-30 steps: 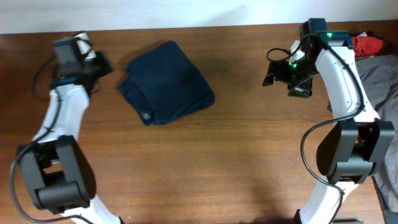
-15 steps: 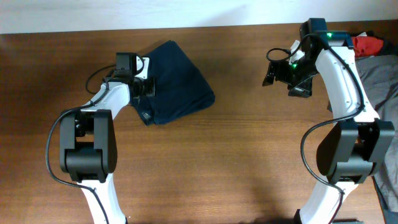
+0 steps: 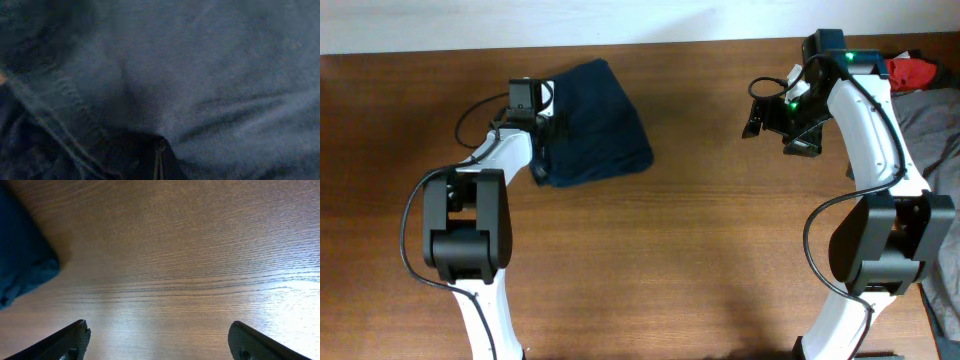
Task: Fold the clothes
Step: 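Regrasp the bundle with the left gripper and drag it to the far-left corner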
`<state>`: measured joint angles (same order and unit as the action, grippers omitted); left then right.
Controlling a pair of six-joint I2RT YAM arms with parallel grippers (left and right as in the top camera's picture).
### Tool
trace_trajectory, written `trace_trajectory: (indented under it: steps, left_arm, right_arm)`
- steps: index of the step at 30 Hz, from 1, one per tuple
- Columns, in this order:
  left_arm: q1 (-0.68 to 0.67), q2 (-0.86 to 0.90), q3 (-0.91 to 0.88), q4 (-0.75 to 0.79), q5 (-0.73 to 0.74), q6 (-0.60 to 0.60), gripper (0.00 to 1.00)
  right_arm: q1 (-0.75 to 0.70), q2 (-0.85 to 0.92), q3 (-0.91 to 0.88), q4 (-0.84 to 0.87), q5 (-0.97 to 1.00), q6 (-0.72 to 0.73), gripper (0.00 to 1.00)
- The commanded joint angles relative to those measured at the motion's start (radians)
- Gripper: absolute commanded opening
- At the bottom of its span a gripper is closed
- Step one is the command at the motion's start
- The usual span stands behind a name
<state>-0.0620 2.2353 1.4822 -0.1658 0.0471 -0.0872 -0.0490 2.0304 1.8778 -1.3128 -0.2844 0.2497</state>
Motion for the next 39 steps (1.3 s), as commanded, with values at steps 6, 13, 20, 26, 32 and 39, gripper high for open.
trace_trajectory:
  steps: [6, 13, 20, 26, 32, 39]
  left_arm:
    - [0.188, 0.127, -0.058, 0.013, -0.250, -0.106, 0.01]
    - [0.327, 0.127, -0.058, 0.008, -0.285, -0.229, 0.01]
    - [0.501, 0.127, -0.058, -0.008, -0.282, -0.364, 0.01]
    - [0.527, 0.113, 0.000, -0.088, -0.272, -0.367, 0.01]
    - [0.495, 0.025, 0.132, -0.285, -0.272, -0.360, 0.01]
    - [0.442, -0.079, 0.208, -0.516, -0.211, -0.299, 0.01]
  right_arm:
    - [0.004, -0.012, 0.005, -0.005, 0.008, -0.010, 0.93]
    - [0.003, -0.012, 0.005, -0.012, 0.009, -0.010, 0.93]
    - [0.003, -0.012, 0.005, -0.019, 0.009, -0.010, 0.94]
    - [0.004, -0.012, 0.005, -0.021, 0.008, -0.010, 0.94]
    - [0.004, -0.012, 0.005, -0.026, 0.008, -0.009, 0.93]
    - [0.003, -0.012, 0.005, -0.030, 0.008, -0.009, 0.94]
